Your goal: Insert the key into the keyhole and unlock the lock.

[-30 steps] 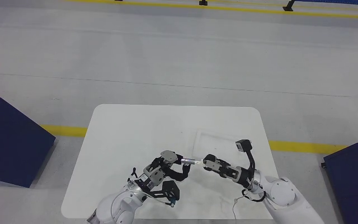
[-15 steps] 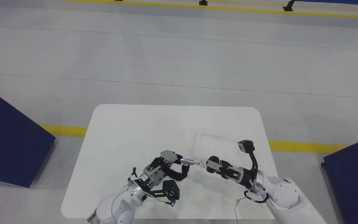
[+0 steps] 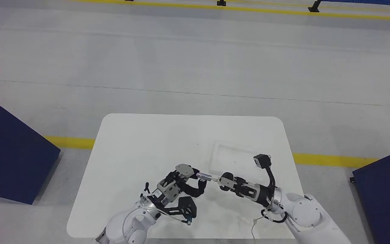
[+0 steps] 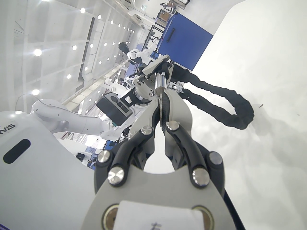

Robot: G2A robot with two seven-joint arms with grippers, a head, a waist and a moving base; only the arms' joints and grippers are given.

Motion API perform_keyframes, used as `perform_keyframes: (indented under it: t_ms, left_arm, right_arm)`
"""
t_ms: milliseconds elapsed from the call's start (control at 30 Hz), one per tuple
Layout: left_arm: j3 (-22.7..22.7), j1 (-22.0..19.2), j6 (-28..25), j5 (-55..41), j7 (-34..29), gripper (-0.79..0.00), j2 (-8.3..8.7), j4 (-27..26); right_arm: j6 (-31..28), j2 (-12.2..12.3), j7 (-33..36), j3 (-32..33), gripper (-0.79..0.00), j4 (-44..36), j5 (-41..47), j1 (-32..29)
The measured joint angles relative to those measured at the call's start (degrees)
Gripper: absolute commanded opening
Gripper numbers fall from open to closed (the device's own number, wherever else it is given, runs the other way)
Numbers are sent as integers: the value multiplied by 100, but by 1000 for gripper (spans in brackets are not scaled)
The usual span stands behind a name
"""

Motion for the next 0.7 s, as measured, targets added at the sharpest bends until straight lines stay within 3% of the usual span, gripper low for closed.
perform_keyframes:
  t_ms: [300,700]
  left_arm:
    - [60,8,237,496,-148,-785,-9,-3]
    - [132,17,507,954,-224,-785,-30,8]
  right_arm:
    - [663,7,285,17,-785,-20,381,28]
    - [2130,-3,1268,-32,-785,238,1853,253]
